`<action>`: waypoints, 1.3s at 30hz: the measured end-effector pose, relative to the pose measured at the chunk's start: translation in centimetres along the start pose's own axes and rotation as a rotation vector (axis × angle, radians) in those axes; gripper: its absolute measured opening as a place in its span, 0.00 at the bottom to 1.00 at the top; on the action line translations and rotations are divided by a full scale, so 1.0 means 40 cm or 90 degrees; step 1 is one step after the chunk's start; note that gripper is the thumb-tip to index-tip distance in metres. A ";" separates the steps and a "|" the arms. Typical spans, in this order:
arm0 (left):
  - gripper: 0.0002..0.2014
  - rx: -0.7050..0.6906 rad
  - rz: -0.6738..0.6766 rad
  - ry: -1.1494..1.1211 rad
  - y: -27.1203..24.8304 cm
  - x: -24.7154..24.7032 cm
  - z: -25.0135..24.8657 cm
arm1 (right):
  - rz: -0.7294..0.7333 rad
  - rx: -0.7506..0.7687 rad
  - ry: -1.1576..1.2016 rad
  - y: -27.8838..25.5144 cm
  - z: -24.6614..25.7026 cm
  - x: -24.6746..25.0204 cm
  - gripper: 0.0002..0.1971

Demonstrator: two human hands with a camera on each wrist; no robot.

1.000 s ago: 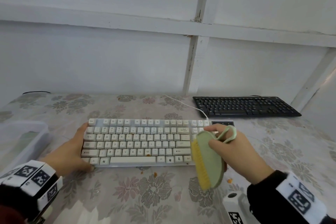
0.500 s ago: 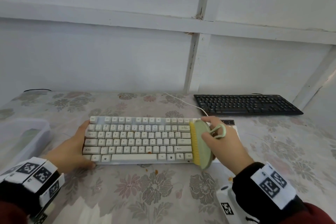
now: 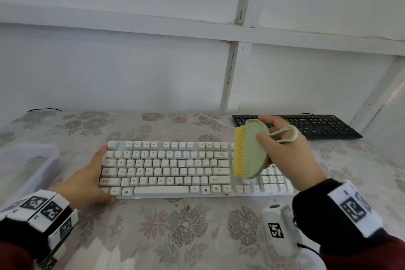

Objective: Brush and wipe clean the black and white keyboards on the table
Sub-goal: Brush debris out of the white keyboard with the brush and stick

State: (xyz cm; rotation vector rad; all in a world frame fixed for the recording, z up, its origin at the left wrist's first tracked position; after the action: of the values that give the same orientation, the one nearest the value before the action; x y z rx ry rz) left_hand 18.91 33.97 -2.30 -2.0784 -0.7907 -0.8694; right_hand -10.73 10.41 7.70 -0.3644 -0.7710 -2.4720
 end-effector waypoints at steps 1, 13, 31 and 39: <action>0.63 0.001 0.000 0.001 -0.001 0.000 0.000 | 0.014 0.007 -0.004 0.003 -0.004 -0.021 0.17; 0.63 0.006 0.006 -0.011 -0.012 -0.002 -0.010 | 0.145 -0.008 -0.089 -0.072 -0.040 -0.115 0.14; 0.63 -0.002 0.009 -0.017 -0.006 -0.002 -0.002 | 0.144 0.043 -0.084 0.016 0.047 -0.092 0.13; 0.63 -0.010 0.006 -0.008 -0.005 -0.002 -0.003 | 0.238 -0.039 -0.054 -0.049 0.027 -0.111 0.15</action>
State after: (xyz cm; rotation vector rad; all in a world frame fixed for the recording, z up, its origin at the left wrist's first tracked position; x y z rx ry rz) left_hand 18.69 33.95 -2.21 -2.1024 -0.7818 -0.8606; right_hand -8.01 14.18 5.94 -0.5839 -0.5976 -2.1418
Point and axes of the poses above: each hand's wrist, its own y-axis towards the middle knuckle, its own x-axis out of the back of the hand, z = x × y, the point moved 3 cm from there along y, towards the middle knuckle, and after that the axes turned 15 degrees about x, right-handed, at the moved point
